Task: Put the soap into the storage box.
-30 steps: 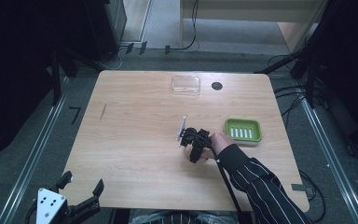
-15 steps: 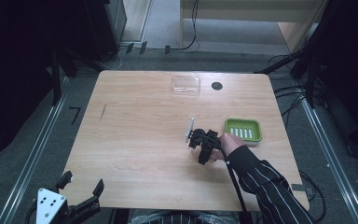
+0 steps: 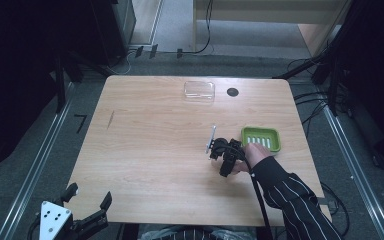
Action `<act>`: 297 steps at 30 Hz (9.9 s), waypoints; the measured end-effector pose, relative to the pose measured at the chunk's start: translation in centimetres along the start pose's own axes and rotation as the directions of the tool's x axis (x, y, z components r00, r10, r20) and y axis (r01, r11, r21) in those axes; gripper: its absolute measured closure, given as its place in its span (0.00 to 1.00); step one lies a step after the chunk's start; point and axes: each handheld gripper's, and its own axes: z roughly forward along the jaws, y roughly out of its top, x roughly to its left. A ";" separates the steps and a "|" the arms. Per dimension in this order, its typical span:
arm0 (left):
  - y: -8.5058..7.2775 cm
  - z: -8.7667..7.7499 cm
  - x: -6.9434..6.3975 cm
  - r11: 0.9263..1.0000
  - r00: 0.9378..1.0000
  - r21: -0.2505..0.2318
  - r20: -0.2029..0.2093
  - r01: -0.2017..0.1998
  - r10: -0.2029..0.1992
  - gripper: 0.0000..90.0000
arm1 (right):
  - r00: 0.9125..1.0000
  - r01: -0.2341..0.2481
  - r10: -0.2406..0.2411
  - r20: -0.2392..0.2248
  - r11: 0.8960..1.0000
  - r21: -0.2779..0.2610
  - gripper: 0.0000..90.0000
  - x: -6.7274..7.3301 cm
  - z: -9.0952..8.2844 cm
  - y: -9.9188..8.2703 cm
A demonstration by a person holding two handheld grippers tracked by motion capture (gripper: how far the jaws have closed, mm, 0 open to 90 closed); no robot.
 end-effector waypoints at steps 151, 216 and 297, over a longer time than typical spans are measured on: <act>-0.1 -0.4 0.0 1.000 1.000 0.011 -0.022 -0.003 0.004 0.08 | 0.998 0.024 -0.024 0.059 1.000 -0.001 0.38 -12.0 -0.5 -8.1; -0.5 -1.6 0.2 1.000 0.998 0.010 -0.059 0.008 -0.008 0.08 | 1.000 0.018 -0.019 0.012 1.000 0.024 0.36 -13.9 2.4 -7.9; -0.1 -0.6 0.0 1.000 1.000 0.005 -0.019 -0.003 0.003 0.08 | 0.980 -0.201 0.201 0.000 0.980 0.001 0.02 -10.6 -0.7 -9.1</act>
